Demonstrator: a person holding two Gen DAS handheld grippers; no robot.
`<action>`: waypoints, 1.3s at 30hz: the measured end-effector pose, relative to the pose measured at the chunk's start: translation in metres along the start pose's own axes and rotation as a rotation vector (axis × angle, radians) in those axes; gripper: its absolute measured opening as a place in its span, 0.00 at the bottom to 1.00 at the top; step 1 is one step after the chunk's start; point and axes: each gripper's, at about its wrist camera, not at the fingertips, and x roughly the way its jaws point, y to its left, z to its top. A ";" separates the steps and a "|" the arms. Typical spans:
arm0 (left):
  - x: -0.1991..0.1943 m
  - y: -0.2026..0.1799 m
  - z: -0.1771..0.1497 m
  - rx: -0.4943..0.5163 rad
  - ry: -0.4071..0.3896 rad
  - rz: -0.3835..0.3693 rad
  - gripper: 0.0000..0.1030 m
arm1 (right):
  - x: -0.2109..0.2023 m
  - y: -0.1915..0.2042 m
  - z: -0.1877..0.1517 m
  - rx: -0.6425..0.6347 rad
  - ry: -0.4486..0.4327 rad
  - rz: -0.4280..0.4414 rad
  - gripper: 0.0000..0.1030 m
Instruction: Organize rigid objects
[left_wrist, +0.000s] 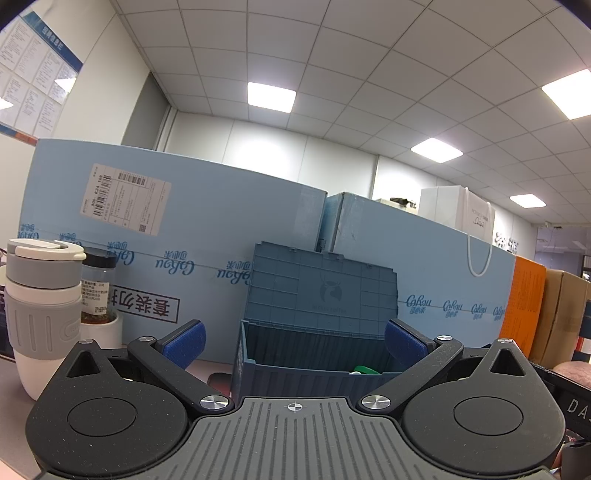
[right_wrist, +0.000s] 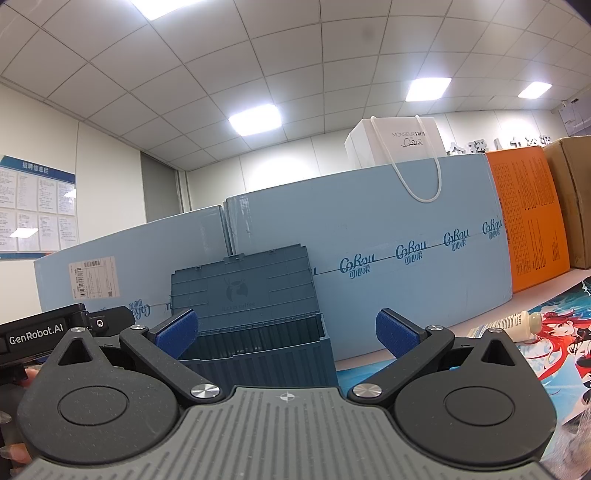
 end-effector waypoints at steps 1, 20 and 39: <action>0.000 0.000 0.000 0.000 0.000 0.001 1.00 | 0.000 0.000 0.000 0.000 0.000 0.000 1.00; 0.000 0.000 0.000 0.002 0.000 0.000 1.00 | 0.000 0.001 0.000 -0.006 0.001 0.004 1.00; 0.000 0.000 0.000 0.002 0.000 -0.002 1.00 | 0.000 0.000 0.000 -0.011 0.003 0.007 1.00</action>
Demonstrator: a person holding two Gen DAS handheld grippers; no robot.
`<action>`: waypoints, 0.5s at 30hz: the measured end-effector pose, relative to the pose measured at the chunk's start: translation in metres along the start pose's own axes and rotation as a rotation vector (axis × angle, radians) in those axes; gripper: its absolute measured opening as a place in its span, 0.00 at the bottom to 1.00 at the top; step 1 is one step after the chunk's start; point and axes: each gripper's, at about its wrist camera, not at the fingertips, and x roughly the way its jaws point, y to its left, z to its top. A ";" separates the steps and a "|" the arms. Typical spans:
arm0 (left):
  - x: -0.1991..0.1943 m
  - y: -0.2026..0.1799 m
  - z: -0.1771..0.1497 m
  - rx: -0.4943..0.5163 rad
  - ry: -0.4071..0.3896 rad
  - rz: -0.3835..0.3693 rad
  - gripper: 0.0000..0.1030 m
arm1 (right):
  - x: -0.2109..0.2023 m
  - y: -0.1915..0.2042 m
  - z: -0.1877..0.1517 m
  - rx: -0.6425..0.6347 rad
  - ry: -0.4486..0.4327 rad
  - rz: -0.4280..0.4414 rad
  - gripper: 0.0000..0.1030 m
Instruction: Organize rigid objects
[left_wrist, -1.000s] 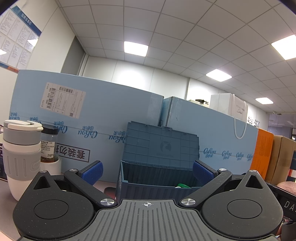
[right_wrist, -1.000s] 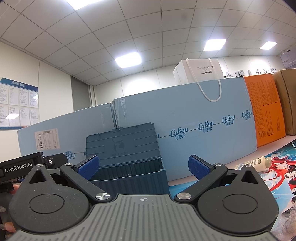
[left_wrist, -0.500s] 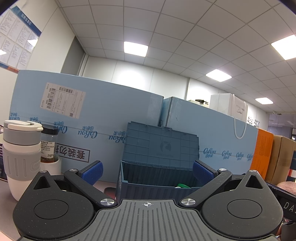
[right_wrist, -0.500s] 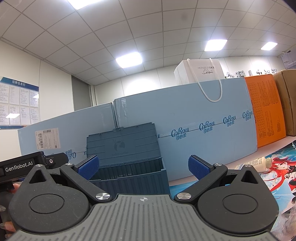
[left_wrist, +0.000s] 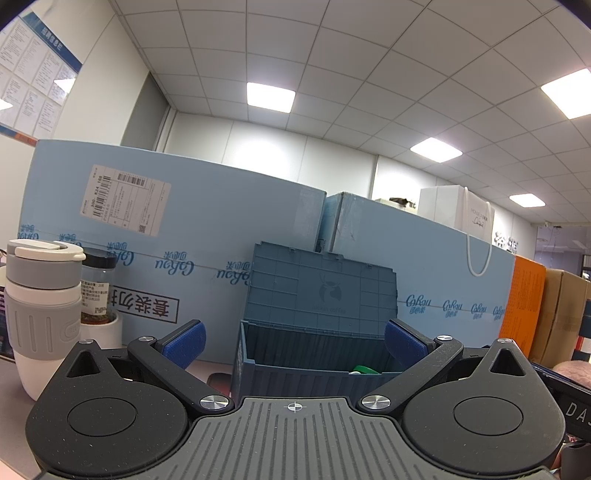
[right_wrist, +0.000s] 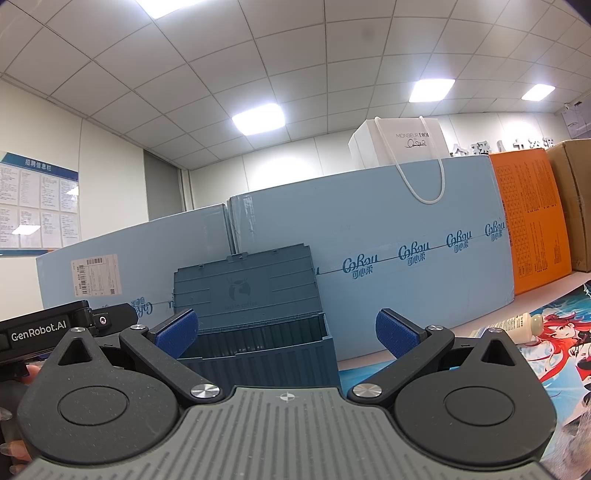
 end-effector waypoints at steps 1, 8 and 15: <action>0.000 0.000 0.000 0.000 0.000 0.000 1.00 | 0.000 0.000 0.000 -0.001 0.000 0.002 1.00; 0.000 0.000 0.000 0.001 0.000 -0.001 1.00 | 0.000 0.000 0.000 -0.001 0.000 0.001 1.00; 0.000 0.000 0.000 0.001 0.000 0.000 1.00 | 0.000 0.000 -0.001 -0.002 0.002 0.003 1.00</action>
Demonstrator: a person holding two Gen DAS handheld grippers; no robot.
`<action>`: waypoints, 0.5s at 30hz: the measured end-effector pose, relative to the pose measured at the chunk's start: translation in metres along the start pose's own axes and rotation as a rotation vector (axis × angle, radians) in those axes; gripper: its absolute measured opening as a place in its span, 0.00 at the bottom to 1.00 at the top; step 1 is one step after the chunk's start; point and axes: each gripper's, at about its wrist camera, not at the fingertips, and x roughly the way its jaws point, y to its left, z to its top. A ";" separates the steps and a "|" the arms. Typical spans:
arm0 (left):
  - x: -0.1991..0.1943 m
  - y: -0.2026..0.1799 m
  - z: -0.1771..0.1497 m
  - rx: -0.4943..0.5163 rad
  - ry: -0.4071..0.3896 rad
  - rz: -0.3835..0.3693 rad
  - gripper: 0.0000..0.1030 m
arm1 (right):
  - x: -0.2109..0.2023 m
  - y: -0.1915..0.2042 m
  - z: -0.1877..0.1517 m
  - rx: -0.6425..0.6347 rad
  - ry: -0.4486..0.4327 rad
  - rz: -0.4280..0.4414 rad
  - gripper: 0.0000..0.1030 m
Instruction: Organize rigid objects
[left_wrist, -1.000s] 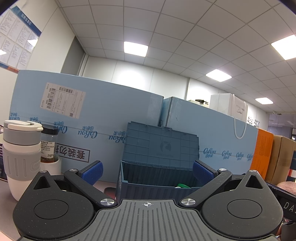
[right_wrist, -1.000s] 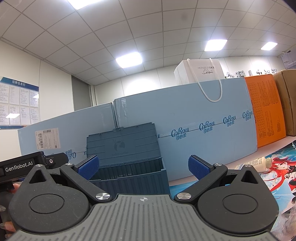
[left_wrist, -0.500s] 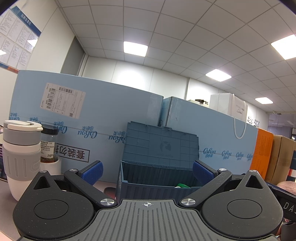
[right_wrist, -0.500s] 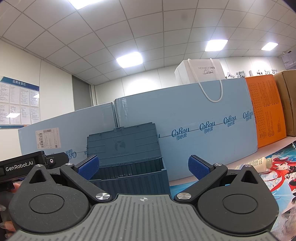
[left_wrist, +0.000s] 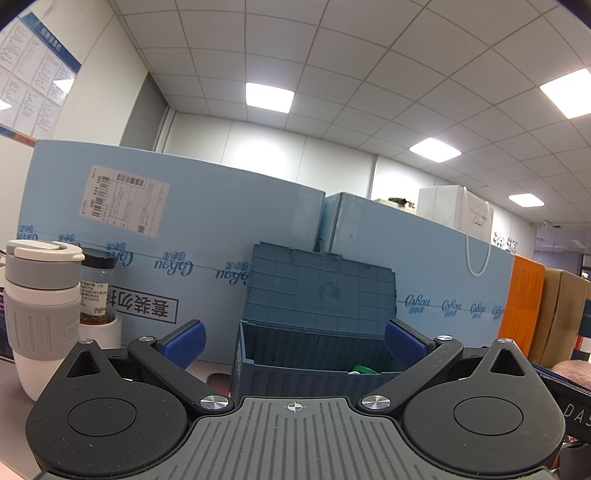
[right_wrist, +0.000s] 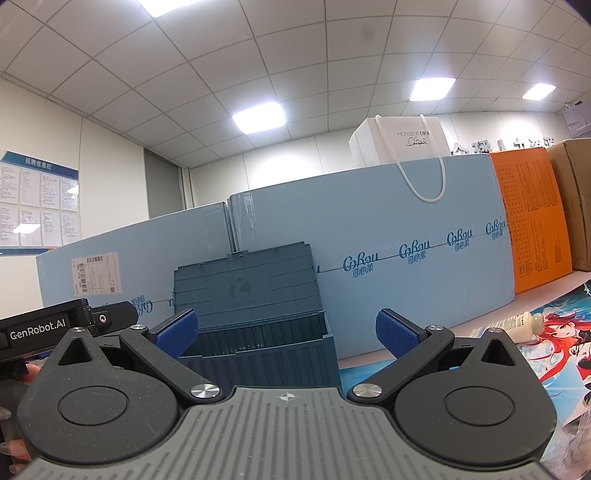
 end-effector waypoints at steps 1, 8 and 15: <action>0.000 0.000 0.000 0.000 0.000 0.000 1.00 | 0.000 0.000 0.000 0.000 0.000 0.000 1.00; 0.000 0.000 0.000 0.000 0.000 -0.001 1.00 | 0.000 0.000 0.000 -0.003 0.002 0.002 1.00; 0.000 0.000 0.000 0.000 0.000 0.000 1.00 | 0.000 0.000 -0.001 -0.004 0.002 0.003 1.00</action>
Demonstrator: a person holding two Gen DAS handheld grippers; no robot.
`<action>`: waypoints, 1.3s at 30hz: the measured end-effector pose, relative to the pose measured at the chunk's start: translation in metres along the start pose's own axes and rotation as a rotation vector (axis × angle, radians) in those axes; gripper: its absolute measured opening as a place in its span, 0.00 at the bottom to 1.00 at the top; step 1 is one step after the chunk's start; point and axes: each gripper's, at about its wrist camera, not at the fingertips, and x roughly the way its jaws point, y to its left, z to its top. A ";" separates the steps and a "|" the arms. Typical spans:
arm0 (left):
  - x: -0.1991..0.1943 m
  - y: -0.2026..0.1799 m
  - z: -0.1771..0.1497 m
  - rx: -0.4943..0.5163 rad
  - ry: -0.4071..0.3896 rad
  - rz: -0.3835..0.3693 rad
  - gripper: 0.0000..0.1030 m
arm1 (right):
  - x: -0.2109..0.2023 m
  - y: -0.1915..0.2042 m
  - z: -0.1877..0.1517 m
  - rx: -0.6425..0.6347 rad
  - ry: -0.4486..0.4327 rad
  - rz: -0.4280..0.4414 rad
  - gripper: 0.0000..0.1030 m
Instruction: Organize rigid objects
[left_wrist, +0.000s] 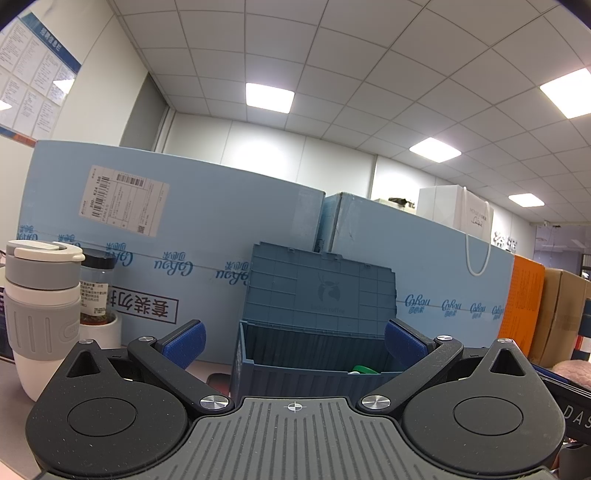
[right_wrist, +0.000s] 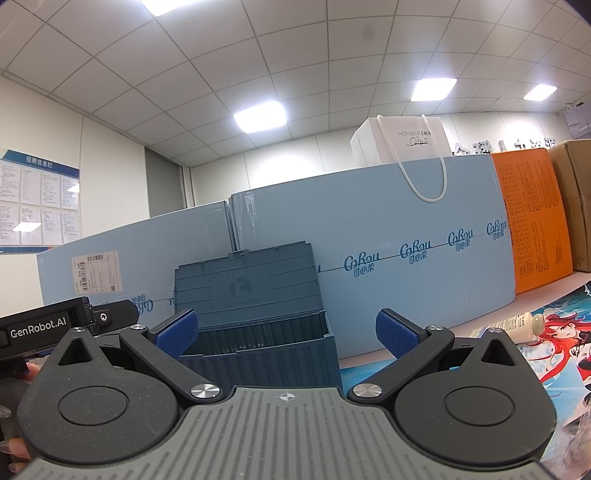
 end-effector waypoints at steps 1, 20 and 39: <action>0.000 0.000 0.000 0.000 0.000 0.000 1.00 | 0.000 0.000 0.000 0.000 0.000 0.001 1.00; 0.000 0.000 0.000 0.000 0.000 0.000 1.00 | -0.001 0.000 0.000 -0.011 0.003 0.008 1.00; -0.001 0.001 -0.001 0.000 -0.001 0.000 1.00 | -0.001 -0.001 0.000 -0.017 0.004 0.010 1.00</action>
